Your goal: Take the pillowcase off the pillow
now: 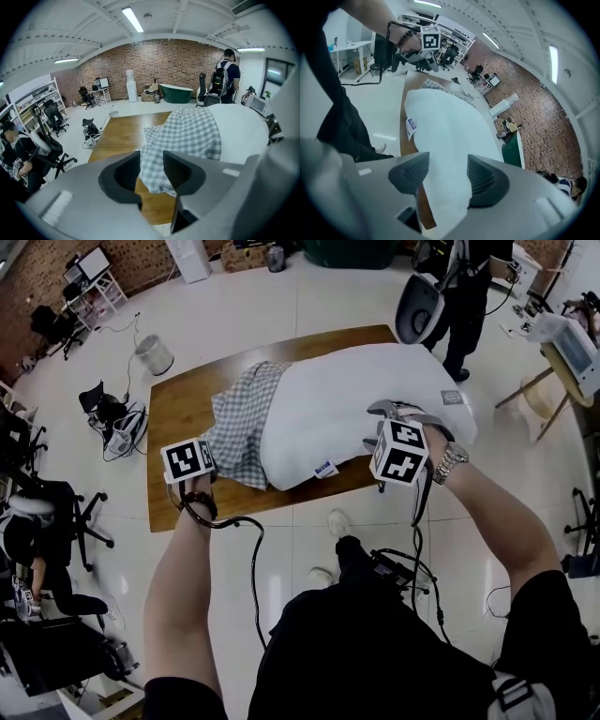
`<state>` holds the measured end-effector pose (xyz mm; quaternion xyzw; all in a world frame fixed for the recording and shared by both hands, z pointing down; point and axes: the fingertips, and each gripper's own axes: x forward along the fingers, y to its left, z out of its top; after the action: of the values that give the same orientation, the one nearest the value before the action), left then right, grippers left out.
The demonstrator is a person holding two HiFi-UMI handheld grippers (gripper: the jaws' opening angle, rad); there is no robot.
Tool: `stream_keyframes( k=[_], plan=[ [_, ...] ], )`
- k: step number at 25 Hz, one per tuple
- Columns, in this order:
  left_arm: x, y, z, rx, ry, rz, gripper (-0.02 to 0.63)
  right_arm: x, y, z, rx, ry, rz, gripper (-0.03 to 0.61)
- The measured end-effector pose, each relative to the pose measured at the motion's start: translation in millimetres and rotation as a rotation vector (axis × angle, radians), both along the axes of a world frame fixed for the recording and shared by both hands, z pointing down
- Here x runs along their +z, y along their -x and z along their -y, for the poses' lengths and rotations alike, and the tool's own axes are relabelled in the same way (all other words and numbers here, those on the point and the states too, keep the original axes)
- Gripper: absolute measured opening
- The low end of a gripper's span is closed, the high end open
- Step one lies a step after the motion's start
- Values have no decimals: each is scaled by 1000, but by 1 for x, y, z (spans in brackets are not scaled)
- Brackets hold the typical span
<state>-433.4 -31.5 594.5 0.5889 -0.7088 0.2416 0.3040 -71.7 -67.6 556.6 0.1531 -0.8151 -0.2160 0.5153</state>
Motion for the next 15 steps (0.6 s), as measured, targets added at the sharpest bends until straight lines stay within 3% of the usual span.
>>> stream_keyframes(
  k=[8, 15],
  plan=[
    [-31, -39, 28, 113, -34, 10, 161, -38, 16, 16, 11, 50, 97, 253],
    [-52, -81, 94, 274, -56, 3, 187, -53, 35, 70, 9, 120, 167, 255]
  ],
)
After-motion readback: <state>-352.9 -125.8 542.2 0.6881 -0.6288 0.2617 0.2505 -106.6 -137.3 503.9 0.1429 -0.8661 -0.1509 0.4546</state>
